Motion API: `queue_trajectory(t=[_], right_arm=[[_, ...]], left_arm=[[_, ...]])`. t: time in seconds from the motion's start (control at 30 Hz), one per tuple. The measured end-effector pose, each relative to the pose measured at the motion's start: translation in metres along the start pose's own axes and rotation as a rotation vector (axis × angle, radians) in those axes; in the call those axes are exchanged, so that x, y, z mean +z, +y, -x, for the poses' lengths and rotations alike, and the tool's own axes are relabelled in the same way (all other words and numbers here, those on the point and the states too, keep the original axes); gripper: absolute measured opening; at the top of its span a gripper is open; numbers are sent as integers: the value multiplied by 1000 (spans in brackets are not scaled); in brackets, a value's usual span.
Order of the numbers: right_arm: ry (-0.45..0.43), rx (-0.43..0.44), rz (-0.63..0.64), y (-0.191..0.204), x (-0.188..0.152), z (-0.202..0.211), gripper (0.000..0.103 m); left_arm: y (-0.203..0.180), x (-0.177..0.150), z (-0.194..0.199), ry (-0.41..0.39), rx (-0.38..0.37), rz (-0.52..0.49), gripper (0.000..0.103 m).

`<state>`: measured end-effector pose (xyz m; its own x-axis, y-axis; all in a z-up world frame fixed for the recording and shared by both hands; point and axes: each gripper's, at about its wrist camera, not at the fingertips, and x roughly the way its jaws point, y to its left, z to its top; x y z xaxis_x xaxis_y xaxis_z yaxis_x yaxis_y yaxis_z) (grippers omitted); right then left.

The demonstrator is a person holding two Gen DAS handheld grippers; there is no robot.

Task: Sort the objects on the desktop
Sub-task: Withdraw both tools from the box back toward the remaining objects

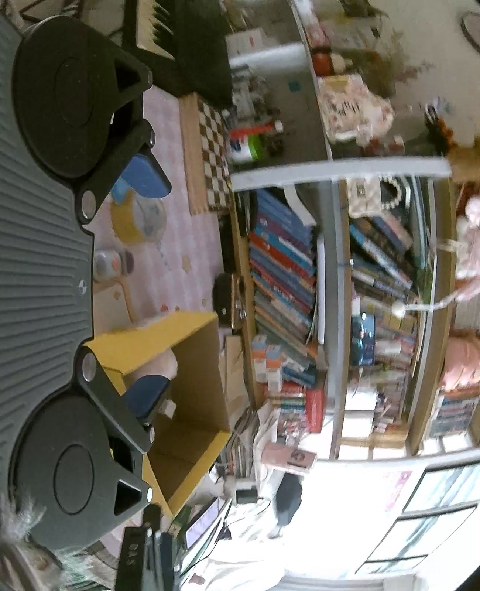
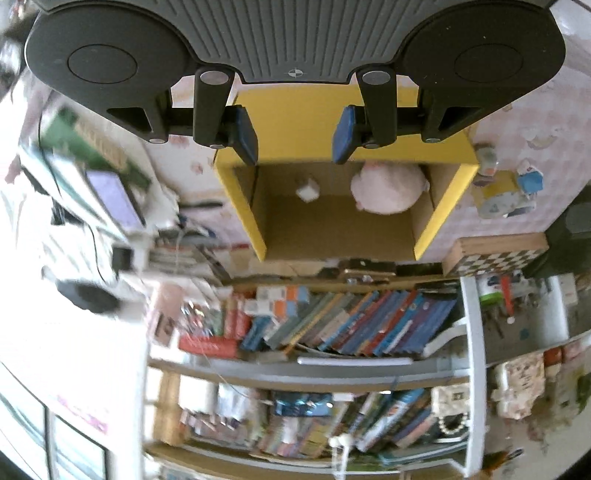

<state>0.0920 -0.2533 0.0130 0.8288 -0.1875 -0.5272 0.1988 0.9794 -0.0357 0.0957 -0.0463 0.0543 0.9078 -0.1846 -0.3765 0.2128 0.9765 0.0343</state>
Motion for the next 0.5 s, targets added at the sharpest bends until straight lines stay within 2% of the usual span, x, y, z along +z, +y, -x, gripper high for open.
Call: queue_trajectory(t=[0.3,0.5], right_arm=[[53,-36,-19,31,-37,18,45],[96,-55,-49,45,-54,21,45]], left_arm=[[37,-33,24,37,57,35,103],[55,-52,31,77,63,44,103]])
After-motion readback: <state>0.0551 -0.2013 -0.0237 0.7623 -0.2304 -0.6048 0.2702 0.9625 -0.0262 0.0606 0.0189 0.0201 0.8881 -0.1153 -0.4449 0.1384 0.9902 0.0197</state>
